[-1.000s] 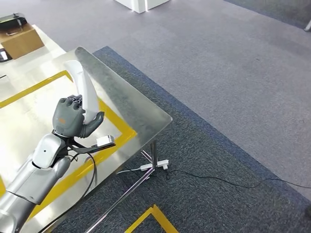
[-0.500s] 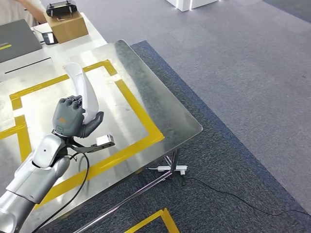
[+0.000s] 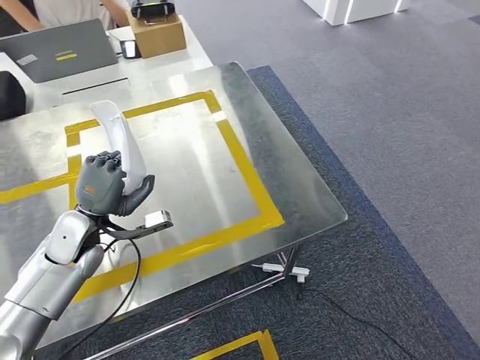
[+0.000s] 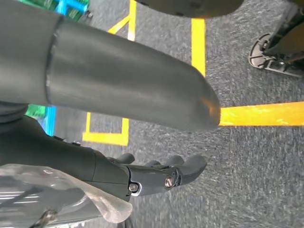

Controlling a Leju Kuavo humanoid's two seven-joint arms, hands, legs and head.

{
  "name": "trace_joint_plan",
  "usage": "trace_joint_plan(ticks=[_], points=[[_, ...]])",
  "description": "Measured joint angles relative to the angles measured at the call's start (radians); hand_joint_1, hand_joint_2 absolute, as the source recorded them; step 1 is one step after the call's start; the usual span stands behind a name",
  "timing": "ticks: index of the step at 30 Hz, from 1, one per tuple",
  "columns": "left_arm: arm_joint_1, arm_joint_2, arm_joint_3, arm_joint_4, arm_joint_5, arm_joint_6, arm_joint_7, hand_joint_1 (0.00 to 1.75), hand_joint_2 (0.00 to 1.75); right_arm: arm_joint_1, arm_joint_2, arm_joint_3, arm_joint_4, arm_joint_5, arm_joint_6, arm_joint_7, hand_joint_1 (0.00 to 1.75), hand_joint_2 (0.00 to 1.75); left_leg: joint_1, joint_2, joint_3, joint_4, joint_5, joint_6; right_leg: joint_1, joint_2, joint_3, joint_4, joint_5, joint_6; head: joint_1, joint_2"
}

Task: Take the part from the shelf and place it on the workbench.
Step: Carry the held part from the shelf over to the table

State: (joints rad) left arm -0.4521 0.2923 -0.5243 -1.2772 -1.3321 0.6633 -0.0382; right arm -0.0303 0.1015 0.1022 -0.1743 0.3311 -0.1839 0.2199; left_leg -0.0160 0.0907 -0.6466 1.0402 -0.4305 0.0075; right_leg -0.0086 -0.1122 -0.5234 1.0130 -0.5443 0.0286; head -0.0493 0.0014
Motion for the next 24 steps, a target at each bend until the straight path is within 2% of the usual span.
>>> trace_joint_plan(ticks=[1, 2, 3, 4, 5, 6, 7, 8, 9, 10, 11, 12, 13, 14, 15, 17, 18, 19, 21, 23, 24], points=[[0.001, 0.001, 0.001, 0.000, 0.000, 0.001, 0.000, 1.75, 0.00, 0.000, 0.000, 0.000, 0.000, 0.001, -0.001, -0.001, 0.00, 0.00, 0.001, -0.014, 0.000, -0.003, -0.001, 0.006, 0.001, -0.013, 0.005, -0.003, -0.004, 0.005, 0.001, 0.000], [0.003, 0.001, 0.002, 0.000, -0.001, 0.001, 0.000, 1.75, 0.00, -0.001, 0.000, 0.000, 0.000, 0.001, -0.002, -0.002, 0.00, 0.00, 0.003, -0.028, 0.001, -0.007, 0.000, 0.010, 0.000, -0.009, 0.008, -0.003, -0.010, 0.011, 0.003, 0.000], [0.003, 0.002, 0.003, 0.000, -0.001, 0.002, 0.000, 1.75, 0.00, -0.002, 0.000, 0.000, 0.000, 0.001, -0.003, -0.003, 0.00, 0.00, 0.006, -0.042, 0.004, -0.010, 0.000, 0.015, -0.002, 0.012, 0.006, 0.007, -0.021, 0.015, 0.004, 0.000], [0.003, 0.001, 0.004, 0.000, -0.001, 0.003, 0.000, 1.75, 0.00, -0.003, 0.000, 0.000, 0.000, 0.002, -0.003, -0.004, 0.00, 0.00, 0.009, -0.054, 0.006, -0.013, 0.001, 0.021, -0.005, 0.042, -0.008, 0.038, -0.041, 0.018, 0.006, 0.000], [0.002, 0.001, 0.005, 0.000, -0.001, 0.004, 0.000, 1.75, 0.00, -0.003, 0.000, 0.000, 0.000, 0.002, -0.004, -0.004, 0.00, 0.00, 0.012, -0.066, 0.007, -0.014, 0.002, 0.025, -0.006, 0.077, -0.034, 0.090, -0.068, 0.019, 0.008, 0.000], [0.002, 0.000, 0.006, 0.000, -0.002, 0.005, 0.000, 1.75, 0.00, -0.003, 0.000, 0.000, 0.000, 0.002, -0.004, -0.005, 0.00, 0.00, 0.012, -0.079, 0.008, -0.014, 0.001, 0.029, -0.007, 0.098, -0.071, 0.159, -0.096, 0.019, 0.009, 0.000], [0.003, -0.001, 0.006, 0.000, -0.003, 0.005, 0.000, 1.75, 0.00, -0.001, 0.000, 0.000, 0.000, 0.002, -0.004, -0.005, 0.00, 0.00, 0.012, -0.093, 0.008, -0.014, 0.001, 0.032, -0.007, 0.107, -0.111, 0.227, -0.118, 0.019, 0.010, 0.000], [0.005, -0.001, 0.006, 0.000, -0.005, 0.005, 0.000, 1.75, 0.00, 0.000, 0.000, 0.000, 0.000, 0.002, -0.004, -0.005, 0.00, 0.00, 0.012, -0.109, 0.008, -0.014, 0.000, 0.032, -0.006, 0.110, -0.141, 0.273, -0.123, 0.019, 0.010, 0.000], [0.007, -0.001, 0.006, 0.000, -0.006, 0.005, 0.000, 1.75, 0.00, 0.001, 0.000, 0.000, 0.000, 0.002, -0.004, -0.005, 0.00, 0.00, 0.011, -0.126, 0.009, -0.013, 0.000, 0.033, -0.006, 0.111, -0.157, 0.283, -0.108, 0.019, 0.011, 0.000], [0.008, -0.002, 0.006, 0.000, -0.007, 0.006, 0.000, 1.75, 0.00, 0.002, 0.000, 0.000, 0.000, 0.002, -0.004, -0.005, 0.00, 0.00, 0.012, -0.142, 0.011, -0.013, -0.001, 0.032, -0.006, 0.113, -0.154, 0.252, -0.074, 0.018, 0.011, 0.000], [0.009, -0.002, 0.006, 0.000, -0.008, 0.006, 0.000, 1.75, 0.00, 0.002, 0.000, 0.000, 0.000, 0.002, -0.005, -0.005, 0.00, 0.00, 0.012, -0.157, 0.012, -0.012, -0.001, 0.031, -0.008, 0.123, -0.135, 0.191, -0.029, 0.016, 0.011, 0.000], [0.009, -0.002, 0.006, -0.001, -0.008, 0.006, 0.000, 1.75, 0.00, 0.002, 0.000, 0.000, 0.000, 0.002, -0.005, -0.005, 0.00, 0.00, 0.013, -0.171, 0.012, -0.010, -0.002, 0.028, -0.011, 0.148, -0.111, 0.126, 0.006, 0.013, 0.011, 0.000], [0.008, -0.002, 0.006, -0.001, -0.008, 0.007, 0.000, 1.75, 0.00, 0.002, 0.000, 0.000, 0.000, 0.002, -0.005, -0.006, 0.00, 0.00, 0.013, -0.183, 0.009, -0.007, -0.003, 0.024, -0.014, 0.172, -0.088, 0.069, 0.029, 0.010, 0.010, 0.000], [0.008, -0.003, 0.007, -0.001, -0.008, 0.008, 0.000, 1.75, 0.00, 0.001, 0.000, 0.000, 0.001, 0.002, -0.005, -0.006, 0.00, 0.00, 0.015, -0.194, 0.004, -0.005, -0.002, 0.017, -0.015, 0.191, -0.073, 0.035, 0.039, 0.007, 0.010, 0.000], [0.008, -0.002, 0.007, -0.001, -0.008, 0.010, 0.000, 1.75, 0.00, 0.001, 0.000, 0.000, 0.001, 0.001, -0.005, -0.007, 0.00, 0.00, 0.017, -0.205, 0.000, -0.005, 0.001, 0.011, -0.015, 0.200, -0.066, 0.022, 0.036, 0.003, 0.009, 0.000], [0.011, -0.001, 0.008, -0.001, -0.008, 0.011, 0.000, 1.75, 0.00, 0.000, 0.001, 0.000, 0.001, 0.001, -0.006, -0.007, 0.00, 0.00, 0.022, -0.224, -0.005, -0.009, 0.005, -0.002, -0.014, 0.181, -0.059, 0.015, 0.039, -0.007, 0.010, 0.000], [0.012, 0.000, 0.010, -0.002, -0.008, 0.012, 0.000, 1.75, 0.00, 0.000, 0.001, 0.000, 0.001, 0.001, -0.006, -0.008, 0.00, 0.00, 0.023, -0.213, -0.008, -0.003, 0.000, -0.007, -0.015, 0.170, -0.054, 0.011, 0.040, -0.013, 0.008, 0.000], [0.012, 0.002, 0.011, -0.002, -0.008, 0.012, 0.000, 1.75, 0.00, 0.000, 0.001, 0.000, 0.001, 0.001, -0.007, -0.011, 0.00, 0.00, 0.023, -0.190, -0.019, 0.021, -0.015, -0.012, -0.017, 0.160, -0.050, 0.006, 0.042, -0.018, 0.006, 0.000], [0.011, 0.002, 0.014, -0.002, -0.008, 0.012, 0.001, 1.75, 0.00, 0.001, 0.001, -0.001, 0.001, -0.002, -0.013, -0.017, 0.00, 0.00, 0.025, -0.127, -0.066, 0.128, -0.067, -0.023, -0.017, 0.142, -0.042, 0.001, 0.042, -0.027, 0.000, 0.000], [0.015, 0.001, 0.015, -0.002, -0.008, 0.011, 0.002, 1.75, 0.00, 0.002, 0.001, -0.001, 0.001, -0.005, -0.019, -0.020, 0.00, 0.00, 0.028, -0.102, -0.117, 0.240, -0.106, -0.031, -0.015, 0.126, -0.038, 0.001, 0.039, -0.029, -0.001, 0.000], [0.018, 0.001, 0.015, -0.002, -0.008, 0.011, 0.002, 1.75, 0.00, 0.003, 0.001, -0.001, 0.001, -0.006, -0.020, -0.021, 0.00, 0.00, 0.029, -0.099, -0.123, 0.255, -0.103, -0.033, -0.015, 0.119, -0.036, 0.001, 0.037, -0.030, -0.001, 0.000]])
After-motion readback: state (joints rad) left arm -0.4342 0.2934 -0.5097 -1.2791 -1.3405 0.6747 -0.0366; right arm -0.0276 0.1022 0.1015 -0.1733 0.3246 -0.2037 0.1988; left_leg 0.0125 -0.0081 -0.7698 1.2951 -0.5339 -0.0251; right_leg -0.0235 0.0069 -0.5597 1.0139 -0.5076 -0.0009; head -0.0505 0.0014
